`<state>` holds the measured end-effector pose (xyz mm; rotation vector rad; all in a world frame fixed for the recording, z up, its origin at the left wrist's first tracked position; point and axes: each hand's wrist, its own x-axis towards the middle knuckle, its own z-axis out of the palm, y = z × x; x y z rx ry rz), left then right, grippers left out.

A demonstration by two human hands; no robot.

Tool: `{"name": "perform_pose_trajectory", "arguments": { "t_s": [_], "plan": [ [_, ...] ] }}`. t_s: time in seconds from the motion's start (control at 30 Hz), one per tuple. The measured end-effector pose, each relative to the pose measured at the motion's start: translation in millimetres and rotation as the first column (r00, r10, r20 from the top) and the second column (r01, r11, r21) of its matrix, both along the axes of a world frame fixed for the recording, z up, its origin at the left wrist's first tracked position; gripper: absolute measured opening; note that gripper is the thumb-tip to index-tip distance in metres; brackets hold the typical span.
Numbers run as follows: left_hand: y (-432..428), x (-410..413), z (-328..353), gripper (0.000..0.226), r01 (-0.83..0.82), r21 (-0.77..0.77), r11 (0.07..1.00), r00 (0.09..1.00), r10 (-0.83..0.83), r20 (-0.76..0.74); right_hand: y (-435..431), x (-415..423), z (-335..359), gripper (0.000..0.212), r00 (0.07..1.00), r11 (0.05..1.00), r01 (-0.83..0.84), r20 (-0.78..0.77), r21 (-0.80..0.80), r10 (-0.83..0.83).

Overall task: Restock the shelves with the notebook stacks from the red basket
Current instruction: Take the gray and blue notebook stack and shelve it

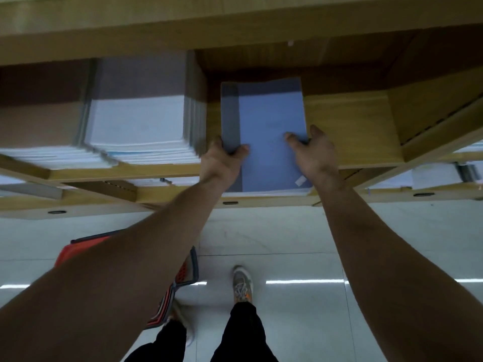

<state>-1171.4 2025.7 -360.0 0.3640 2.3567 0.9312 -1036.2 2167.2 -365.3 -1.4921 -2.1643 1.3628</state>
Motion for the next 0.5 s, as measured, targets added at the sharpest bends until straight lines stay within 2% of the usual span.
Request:
{"name": "perform_pose_trajectory", "arguments": {
  "t_s": [0.07, 0.23, 0.37, 0.5],
  "plan": [
    [-4, 8, -3, 0.059, -0.017, 0.026, 1.0, 1.0, 0.016, 0.018, -6, 5, -5, 0.043, 0.999, 1.0, 0.013, 0.029, 0.029, -0.013],
    [-2, 17, -8, 0.058, -0.076, 0.089, 0.993, 0.997, 0.073, 0.028, -15, 3, -11, 0.035, 0.988, 0.992, 0.114, -0.099, -0.049, -0.119],
    [18, 3, -7, 0.067, -0.094, 0.127, 0.987, 0.996, 0.093, 0.017, 12, -17, -9, 0.032, 0.987, 0.994, 0.108, -0.117, -0.031, -0.111],
    [45, -21, -9, 0.072, -0.11, 0.18, 0.978, 0.994, 0.105, 0.039, 37, -43, -10, 0.031, 0.982, 0.991, 0.096, -0.153, -0.093, -0.109]
  ]
}}
